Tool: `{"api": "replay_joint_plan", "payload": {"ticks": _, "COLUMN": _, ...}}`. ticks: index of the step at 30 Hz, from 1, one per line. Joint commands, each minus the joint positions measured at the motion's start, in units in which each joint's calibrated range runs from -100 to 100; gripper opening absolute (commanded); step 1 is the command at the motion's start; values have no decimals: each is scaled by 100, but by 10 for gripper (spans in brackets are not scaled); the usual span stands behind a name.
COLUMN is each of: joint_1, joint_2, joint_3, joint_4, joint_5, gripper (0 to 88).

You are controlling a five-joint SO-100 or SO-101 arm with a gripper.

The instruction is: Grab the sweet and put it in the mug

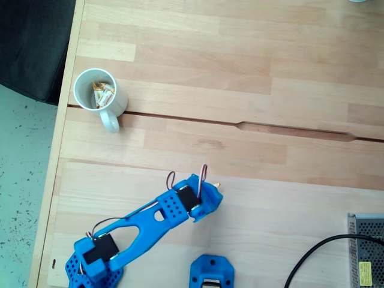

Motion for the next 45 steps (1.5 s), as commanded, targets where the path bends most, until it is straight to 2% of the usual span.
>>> {"api": "replay_joint_plan", "payload": {"ticks": 1, "joint_1": -342, "joint_2": -818, "joint_3": -355, "joint_4": 430, "joint_5": -230, "gripper": 0}}
{"api": "replay_joint_plan", "payload": {"ticks": 9, "joint_1": -974, "joint_2": -1799, "joint_3": -373, "joint_4": 1914, "joint_5": -689, "gripper": 0}}
{"api": "replay_joint_plan", "payload": {"ticks": 13, "joint_1": -1395, "joint_2": -2281, "joint_3": -381, "joint_4": 2180, "joint_5": -869, "gripper": 0}}
{"api": "replay_joint_plan", "payload": {"ticks": 25, "joint_1": -2600, "joint_2": -3374, "joint_3": -373, "joint_4": 2172, "joint_5": -2046, "gripper": 0}}
{"api": "replay_joint_plan", "payload": {"ticks": 39, "joint_1": -4060, "joint_2": -4407, "joint_3": -346, "joint_4": 2156, "joint_5": -2769, "gripper": 0}}
{"api": "replay_joint_plan", "payload": {"ticks": 45, "joint_1": -4140, "joint_2": -3994, "joint_3": -69, "joint_4": 1075, "joint_5": -2999, "gripper": 0}}
